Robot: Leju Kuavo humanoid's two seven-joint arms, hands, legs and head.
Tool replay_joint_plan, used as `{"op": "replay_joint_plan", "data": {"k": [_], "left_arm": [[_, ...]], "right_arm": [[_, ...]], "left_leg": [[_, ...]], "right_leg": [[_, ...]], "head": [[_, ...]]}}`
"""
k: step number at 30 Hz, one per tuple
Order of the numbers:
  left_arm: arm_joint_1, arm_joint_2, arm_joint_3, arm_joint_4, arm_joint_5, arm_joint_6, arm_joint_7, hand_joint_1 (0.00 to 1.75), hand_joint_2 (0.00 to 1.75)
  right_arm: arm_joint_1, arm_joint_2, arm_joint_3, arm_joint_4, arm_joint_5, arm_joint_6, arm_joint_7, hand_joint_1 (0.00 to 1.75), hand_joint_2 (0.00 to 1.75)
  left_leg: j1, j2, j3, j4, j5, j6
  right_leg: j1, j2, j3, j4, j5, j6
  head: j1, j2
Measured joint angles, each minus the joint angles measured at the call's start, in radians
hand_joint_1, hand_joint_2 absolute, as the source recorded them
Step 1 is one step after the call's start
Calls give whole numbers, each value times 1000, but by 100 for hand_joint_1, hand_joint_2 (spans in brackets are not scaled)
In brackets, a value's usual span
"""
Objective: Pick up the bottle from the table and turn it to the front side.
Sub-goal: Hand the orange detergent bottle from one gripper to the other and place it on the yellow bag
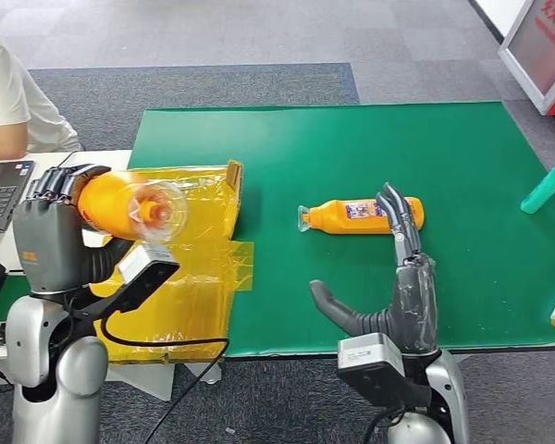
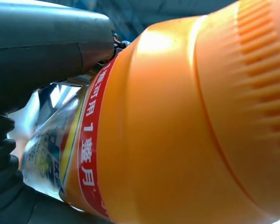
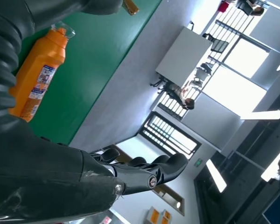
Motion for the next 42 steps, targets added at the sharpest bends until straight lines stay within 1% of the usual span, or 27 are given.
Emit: {"op": "replay_joint_plan", "data": {"k": [3, 7, 13, 15, 18, 21, 23, 27, 30, 34, 42], "left_arm": [[0, 0, 4, 1, -28, -1, 4, 175, 175], [-28, 14, 49, 95, -107, -45, 34, 175, 175], [-57, 39, 53, 195, -108, -95, 45, 175, 175], [-67, 52, 51, 218, -108, -122, 67, 175, 175], [-94, 97, 27, 258, -108, -184, 151, 175, 175], [-133, 149, -23, 320, -108, -247, 233, 175, 175], [-153, 172, -57, 361, -108, -268, 258, 175, 175], [-183, 201, -106, 435, -108, -310, 288, 175, 175], [-194, 212, -125, 494, -108, -330, 302, 175, 175], [-197, 218, -129, 563, -108, -331, 309, 175, 175], [-185, 215, -136, 644, -108, -328, 311, 175, 175]], "right_arm": [[2, 0, 1, -5, -2, -1, -3, 0, 175], [16, -2, 0, -75, -49, -27, -39, 0, 175], [12, -11, -7, -108, -81, -48, -55, 0, 175], [13, -14, -9, -119, -87, -48, -60, 0, 175], [14, -17, -13, -134, -107, -49, -77, 0, 175], [10, -20, -19, -143, -134, -46, -94, 0, 175], [7, -21, -23, -145, -144, -42, -100, 0, 175], [-1, -22, -27, -146, -155, -35, -107, 0, 175], [-4, -23, -29, -146, -166, -30, -112, 0, 175], [-5, -23, -33, -147, -175, -24, -118, 0, 175], [-5, -25, -43, -154, -182, -18, -120, 0, 175]], "left_leg": [[0, 0, 0, 0, 0, 0], [0, 0, 0, 0, 1, 0], [0, 0, 0, 0, 1, 0], [0, 0, 0, 0, 1, 0], [0, 0, 0, 0, 1, -1], [0, 0, 0, 0, 1, -1], [0, 0, 0, 0, 2, -1], [0, 0, 0, 0, 2, -1], [0, 0, 0, 0, 2, -1], [0, 0, 0, 0, 2, -1], [0, 0, -1, 0, 2, -1]], "right_leg": [[0, 0, 0, 0, 0, 0], [0, 0, 0, 0, 1, 0], [0, 0, 0, 0, 1, 0], [0, 0, -1, 0, 1, 0], [0, 0, -1, 0, 1, 0], [1, 0, -1, 0, 1, -1], [1, 0, -1, 0, 2, -1], [0, 0, -1, 0, 2, -2], [1, 0, -1, 0, 2, -2], [1, 0, -1, 0, 2, -2], [1, 0, -1, 0, 2, -2]], "head": [[0, 0], [0, 0], [0, 0], [0, 0], [0, 0], [0, 0], [0, 0], [0, 0], [0, 0], [0, 0], [0, 0]]}}
